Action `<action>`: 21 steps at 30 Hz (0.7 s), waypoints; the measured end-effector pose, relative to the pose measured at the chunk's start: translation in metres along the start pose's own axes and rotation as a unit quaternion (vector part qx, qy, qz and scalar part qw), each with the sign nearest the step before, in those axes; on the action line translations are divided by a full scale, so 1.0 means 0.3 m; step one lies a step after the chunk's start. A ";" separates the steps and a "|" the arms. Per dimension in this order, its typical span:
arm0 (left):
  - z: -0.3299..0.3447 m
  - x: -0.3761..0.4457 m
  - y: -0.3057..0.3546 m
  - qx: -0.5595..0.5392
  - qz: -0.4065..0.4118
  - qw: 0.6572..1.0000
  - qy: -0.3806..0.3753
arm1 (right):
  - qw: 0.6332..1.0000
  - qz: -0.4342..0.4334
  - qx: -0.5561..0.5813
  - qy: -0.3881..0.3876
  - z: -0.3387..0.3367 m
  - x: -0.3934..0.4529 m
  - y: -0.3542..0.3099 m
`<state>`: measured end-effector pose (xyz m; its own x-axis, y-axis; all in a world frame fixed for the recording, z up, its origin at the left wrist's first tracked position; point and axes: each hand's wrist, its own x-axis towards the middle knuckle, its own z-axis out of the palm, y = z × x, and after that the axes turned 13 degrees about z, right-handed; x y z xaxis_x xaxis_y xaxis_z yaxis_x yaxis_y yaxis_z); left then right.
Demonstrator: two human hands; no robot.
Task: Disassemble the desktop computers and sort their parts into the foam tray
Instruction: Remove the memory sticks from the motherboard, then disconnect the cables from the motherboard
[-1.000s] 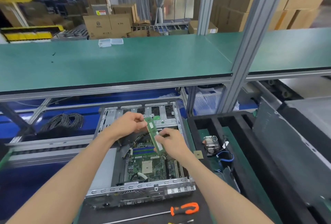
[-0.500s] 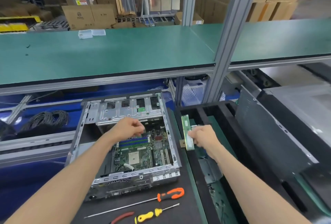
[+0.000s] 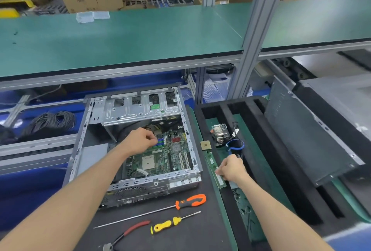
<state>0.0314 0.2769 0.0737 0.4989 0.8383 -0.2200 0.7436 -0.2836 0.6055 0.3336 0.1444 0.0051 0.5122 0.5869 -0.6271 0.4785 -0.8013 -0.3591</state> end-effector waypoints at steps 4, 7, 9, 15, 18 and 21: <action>-0.001 0.004 -0.010 0.005 -0.003 1.000 0.000 | 0.997 0.027 -0.048 0.057 -0.018 -0.024 -0.012; -0.009 0.006 -0.015 0.010 -0.002 1.000 0.000 | 0.996 0.028 -0.066 0.057 -0.026 -0.033 -0.032; -0.019 0.006 -0.014 0.014 0.001 1.000 0.001 | 0.997 -0.001 -0.042 0.066 -0.038 -0.039 -0.070; -0.069 0.007 -0.006 0.051 0.014 0.999 0.013 | 0.973 -0.132 0.059 0.182 -0.120 -0.092 -0.318; -0.096 0.009 -0.018 0.066 0.017 0.997 0.023 | 0.953 -0.191 0.096 0.214 -0.131 -0.149 -0.438; -0.122 0.007 -0.043 0.095 0.025 0.995 0.022 | 0.936 -0.257 0.109 0.214 -0.100 -0.204 -0.514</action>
<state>0.0064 0.2994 0.0934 0.5205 0.8392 -0.1574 0.7911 -0.4045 0.4589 0.2499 0.2354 0.1197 0.5154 0.8568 -0.0166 0.6068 -0.3786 -0.6989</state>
